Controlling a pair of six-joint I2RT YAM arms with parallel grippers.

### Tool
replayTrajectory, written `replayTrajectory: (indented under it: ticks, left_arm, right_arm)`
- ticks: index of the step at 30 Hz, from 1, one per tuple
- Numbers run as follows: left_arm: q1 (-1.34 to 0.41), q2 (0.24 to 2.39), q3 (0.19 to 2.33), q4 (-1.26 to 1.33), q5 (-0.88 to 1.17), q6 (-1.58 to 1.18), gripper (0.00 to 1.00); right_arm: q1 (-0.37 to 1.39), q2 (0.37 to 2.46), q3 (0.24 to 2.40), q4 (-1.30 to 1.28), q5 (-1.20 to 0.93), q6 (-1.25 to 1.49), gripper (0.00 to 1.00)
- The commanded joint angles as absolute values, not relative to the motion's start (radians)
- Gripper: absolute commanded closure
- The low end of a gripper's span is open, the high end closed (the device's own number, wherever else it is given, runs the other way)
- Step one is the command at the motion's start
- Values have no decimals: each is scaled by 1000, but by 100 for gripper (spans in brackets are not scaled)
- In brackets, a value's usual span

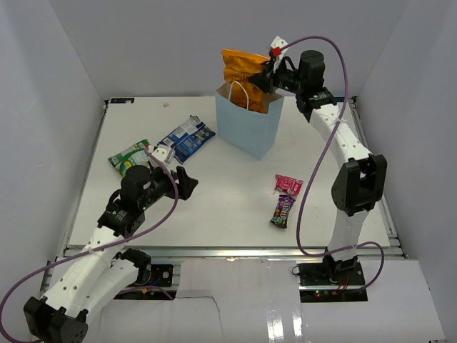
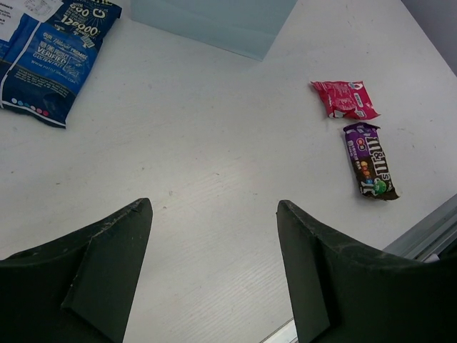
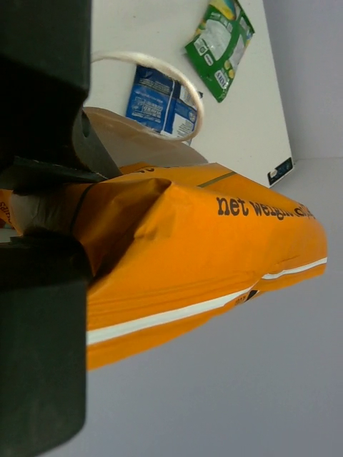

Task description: Place the snacks into the paper bag

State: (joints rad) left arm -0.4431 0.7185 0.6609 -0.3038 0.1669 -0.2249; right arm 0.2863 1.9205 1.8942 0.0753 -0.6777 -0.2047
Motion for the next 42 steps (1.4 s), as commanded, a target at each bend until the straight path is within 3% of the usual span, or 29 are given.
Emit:
replayTrajectory:
  ticks: [1, 2, 4, 6, 7, 9, 17, 22, 28, 32, 36, 42]
  left_arm:
    - [-440, 723, 675, -287, 172, -212, 19]
    - [-440, 723, 676, -287, 173, -212, 19]
    - [-440, 723, 676, -287, 173, -210, 19]
    - [-439, 727, 676, -287, 173, -210, 19]
    - [-439, 727, 678, -287, 173, -212, 19]
    - [-436, 733, 678, -287, 172, -212, 18]
    - [-434, 756, 678, -288, 158, -224, 18]
    - [-417, 821, 696, -298, 65, -306, 16]
    - [-221, 1083, 768, -279, 219, -520, 12]
    - [-70, 1345, 934, -298, 329, -713, 11]
    - [38, 1567, 1011, -296, 383, -831, 12]
    - [98, 1748, 1014, -17, 466, -902, 15]
  right_arm:
    - [290, 1905, 1866, 149, -618, -276, 88]
    - [290, 1898, 1852, 150, -614, -275, 87]
    - [291, 1885, 1821, 150, -582, -265, 73]
    - [295, 1855, 1767, 163, -525, -241, 45]
    - [295, 1844, 1750, 160, -516, -236, 23]
    - [295, 1804, 1744, 141, -509, -235, 14]
    - [291, 1597, 1727, 34, -468, -166, 11]
    - [240, 1416, 1542, -81, -556, -150, 7]
    - [196, 1149, 1125, -228, -794, -233, 2]
    - [190, 1026, 905, -250, -877, -271, 2]
    - [170, 993, 798, -219, -907, -298, 2]
    - [167, 980, 756, -190, -956, -281, 2]
